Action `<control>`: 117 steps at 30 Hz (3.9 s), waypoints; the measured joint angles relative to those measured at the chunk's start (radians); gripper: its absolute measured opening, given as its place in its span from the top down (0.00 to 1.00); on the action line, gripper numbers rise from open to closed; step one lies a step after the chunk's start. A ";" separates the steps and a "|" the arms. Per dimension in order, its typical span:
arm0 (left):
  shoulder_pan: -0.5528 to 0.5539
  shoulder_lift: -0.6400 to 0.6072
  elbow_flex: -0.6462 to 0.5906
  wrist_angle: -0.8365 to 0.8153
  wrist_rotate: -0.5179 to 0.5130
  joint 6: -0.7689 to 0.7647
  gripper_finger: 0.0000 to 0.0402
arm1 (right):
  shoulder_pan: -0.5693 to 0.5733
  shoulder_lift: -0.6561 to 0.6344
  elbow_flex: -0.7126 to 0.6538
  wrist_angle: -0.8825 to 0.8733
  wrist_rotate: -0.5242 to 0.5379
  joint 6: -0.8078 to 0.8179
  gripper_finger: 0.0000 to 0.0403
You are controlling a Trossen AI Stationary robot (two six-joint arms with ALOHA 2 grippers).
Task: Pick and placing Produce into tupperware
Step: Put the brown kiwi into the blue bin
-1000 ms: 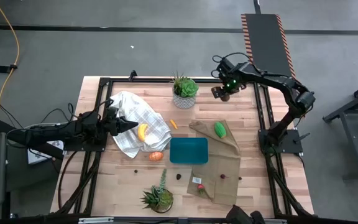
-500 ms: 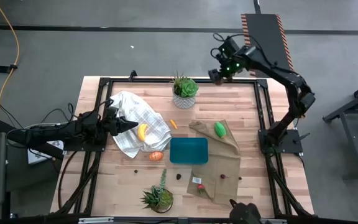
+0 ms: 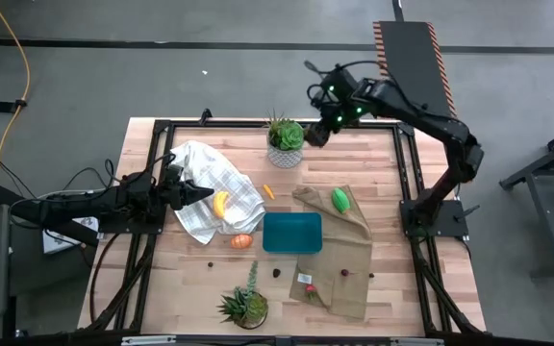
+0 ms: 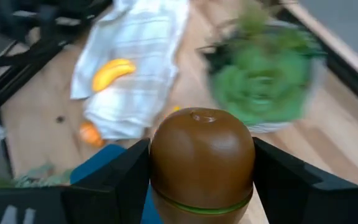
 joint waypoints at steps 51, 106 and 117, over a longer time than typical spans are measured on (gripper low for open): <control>0.000 0.000 0.000 0.017 0.101 0.052 0.78 | 0.573 0.134 -0.001 0.106 0.236 0.161 0.44; 0.000 0.000 0.000 0.031 0.178 0.061 0.78 | 0.657 0.447 -0.007 0.056 0.302 0.280 0.44; 0.000 0.000 0.000 0.032 0.189 0.061 0.78 | 0.656 0.455 -0.008 0.046 0.296 0.251 0.44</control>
